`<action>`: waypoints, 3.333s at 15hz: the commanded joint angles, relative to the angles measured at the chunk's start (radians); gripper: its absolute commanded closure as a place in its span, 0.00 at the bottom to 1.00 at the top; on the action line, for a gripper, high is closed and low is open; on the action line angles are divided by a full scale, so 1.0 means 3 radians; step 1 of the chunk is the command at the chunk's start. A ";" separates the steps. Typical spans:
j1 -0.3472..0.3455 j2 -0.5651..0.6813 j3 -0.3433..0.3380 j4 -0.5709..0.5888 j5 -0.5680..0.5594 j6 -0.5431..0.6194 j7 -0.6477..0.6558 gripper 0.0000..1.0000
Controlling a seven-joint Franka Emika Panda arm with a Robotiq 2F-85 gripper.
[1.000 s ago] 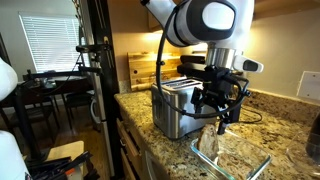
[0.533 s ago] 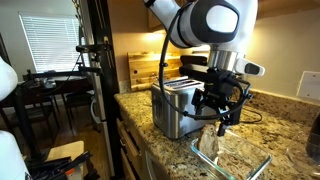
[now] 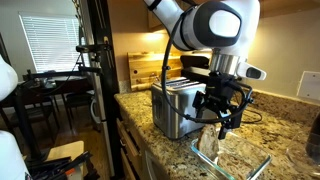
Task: Put a slice of bread in the toaster
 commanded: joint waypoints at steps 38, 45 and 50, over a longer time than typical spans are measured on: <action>-0.0053 -0.0013 0.0008 0.0231 -0.0029 -0.0133 0.0004 0.93; -0.0035 -0.0250 0.0013 0.0199 -0.0037 -0.0148 0.0009 0.93; -0.0024 -0.0402 0.0012 0.0160 -0.0049 -0.0181 0.0031 0.93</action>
